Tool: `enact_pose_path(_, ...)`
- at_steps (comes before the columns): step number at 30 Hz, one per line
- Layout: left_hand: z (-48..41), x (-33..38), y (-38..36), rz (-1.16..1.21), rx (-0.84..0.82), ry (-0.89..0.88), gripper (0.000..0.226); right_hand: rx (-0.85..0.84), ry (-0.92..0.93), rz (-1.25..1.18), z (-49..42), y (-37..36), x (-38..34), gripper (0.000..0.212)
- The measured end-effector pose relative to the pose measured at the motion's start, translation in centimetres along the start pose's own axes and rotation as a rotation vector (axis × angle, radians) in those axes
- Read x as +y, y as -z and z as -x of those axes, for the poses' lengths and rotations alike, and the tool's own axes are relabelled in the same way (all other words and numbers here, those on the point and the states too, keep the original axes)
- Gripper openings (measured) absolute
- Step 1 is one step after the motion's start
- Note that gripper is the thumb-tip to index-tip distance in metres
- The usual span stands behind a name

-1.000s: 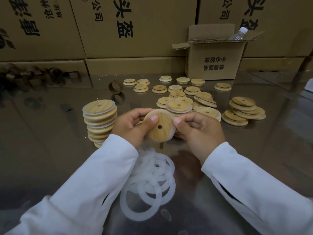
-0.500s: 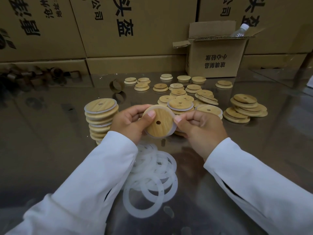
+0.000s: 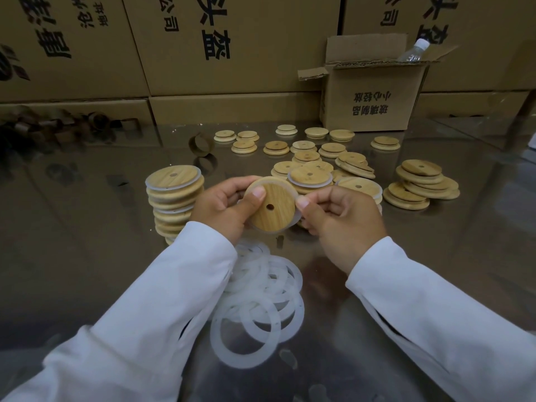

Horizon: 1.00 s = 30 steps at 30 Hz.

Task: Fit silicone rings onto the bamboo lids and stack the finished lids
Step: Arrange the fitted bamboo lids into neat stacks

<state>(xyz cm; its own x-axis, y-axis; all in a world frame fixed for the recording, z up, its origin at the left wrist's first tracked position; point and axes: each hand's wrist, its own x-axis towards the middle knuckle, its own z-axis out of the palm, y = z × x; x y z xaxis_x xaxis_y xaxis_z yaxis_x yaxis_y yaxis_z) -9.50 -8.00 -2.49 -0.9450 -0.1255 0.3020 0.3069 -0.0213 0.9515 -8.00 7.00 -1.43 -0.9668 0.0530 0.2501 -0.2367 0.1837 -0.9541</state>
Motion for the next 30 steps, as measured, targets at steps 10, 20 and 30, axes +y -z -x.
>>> enact_pose_path(10, 0.19, 0.13, -0.23, -0.029, -0.015, -0.018, 0.015, -0.013, -0.078, -0.064, 0.07, 0.05, -0.27, 0.017)
enact_pose_path(20, 0.29, 0.25, -0.36, -0.113, -0.007, -0.113, 0.016, -0.013, -0.141, -0.118, 0.16, 0.02, -0.69, 0.017)
enact_pose_path(30, 0.1, -0.02, -0.07, -0.061, -0.021, 0.002, 0.016, -0.049, -0.11, -0.096, 0.12, 0.29, -0.89, 0.012)
